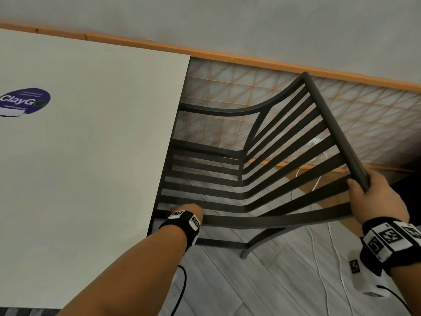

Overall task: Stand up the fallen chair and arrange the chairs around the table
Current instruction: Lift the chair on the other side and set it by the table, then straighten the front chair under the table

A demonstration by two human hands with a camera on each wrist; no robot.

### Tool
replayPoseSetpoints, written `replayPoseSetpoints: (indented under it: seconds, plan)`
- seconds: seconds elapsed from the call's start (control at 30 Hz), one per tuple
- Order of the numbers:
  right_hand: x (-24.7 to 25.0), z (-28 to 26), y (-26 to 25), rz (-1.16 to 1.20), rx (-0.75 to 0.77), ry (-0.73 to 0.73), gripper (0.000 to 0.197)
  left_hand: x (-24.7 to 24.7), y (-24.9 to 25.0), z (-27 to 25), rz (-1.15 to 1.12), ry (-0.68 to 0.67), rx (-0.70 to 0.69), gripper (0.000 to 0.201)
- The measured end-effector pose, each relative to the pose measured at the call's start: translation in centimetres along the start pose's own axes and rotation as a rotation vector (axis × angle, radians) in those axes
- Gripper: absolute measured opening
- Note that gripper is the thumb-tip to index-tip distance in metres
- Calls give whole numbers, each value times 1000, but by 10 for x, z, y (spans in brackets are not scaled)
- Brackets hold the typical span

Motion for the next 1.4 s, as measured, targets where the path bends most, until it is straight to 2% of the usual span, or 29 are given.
replayPoseSetpoints:
  seconds: [0.23,0.37,0.5,0.63,0.7,0.8,1.0,1.13,1.27,1.33,1.4]
  plan:
    - [-6,-26,8,-160,134,37,55,22,28,-49,-42,241,-187,25]
    - [-11,-62,15,-237,159,-57,70,43,46,-106,-56,411,-268,26]
    - [-7,-121,11,-253,242,-182,59,50,46,-174,-65,561,-271,27]
    - [13,-198,-2,-223,412,-290,48,32,28,-251,-34,720,-246,25]
    - [28,-239,-11,-189,511,-307,43,17,13,-286,-2,757,-197,27]
    - [53,-300,-29,-123,639,-338,42,-8,-20,-341,25,782,-112,28]
    - [72,-384,-65,11,817,-369,37,-41,-94,-419,1,749,45,29]
    - [83,-446,-92,155,1034,-452,27,-76,-154,-472,-67,729,85,31]
    - [89,-523,-120,162,1185,-565,25,-132,-231,-522,-109,730,82,28]
    - [91,-566,-135,162,1212,-575,29,-163,-279,-542,-112,717,121,26]
    - [93,-610,-152,162,1179,-595,51,-189,-328,-557,-130,692,154,25]
Point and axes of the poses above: each hand's wrist, its own z-axis towards the middle knuckle, its own x-axis out of the back of the hand, y = z × x, the point moved 2 cm from there along z, towards the middle knuckle, and after that the axes turned 3 degrees about -x, right-handed, at the moved point
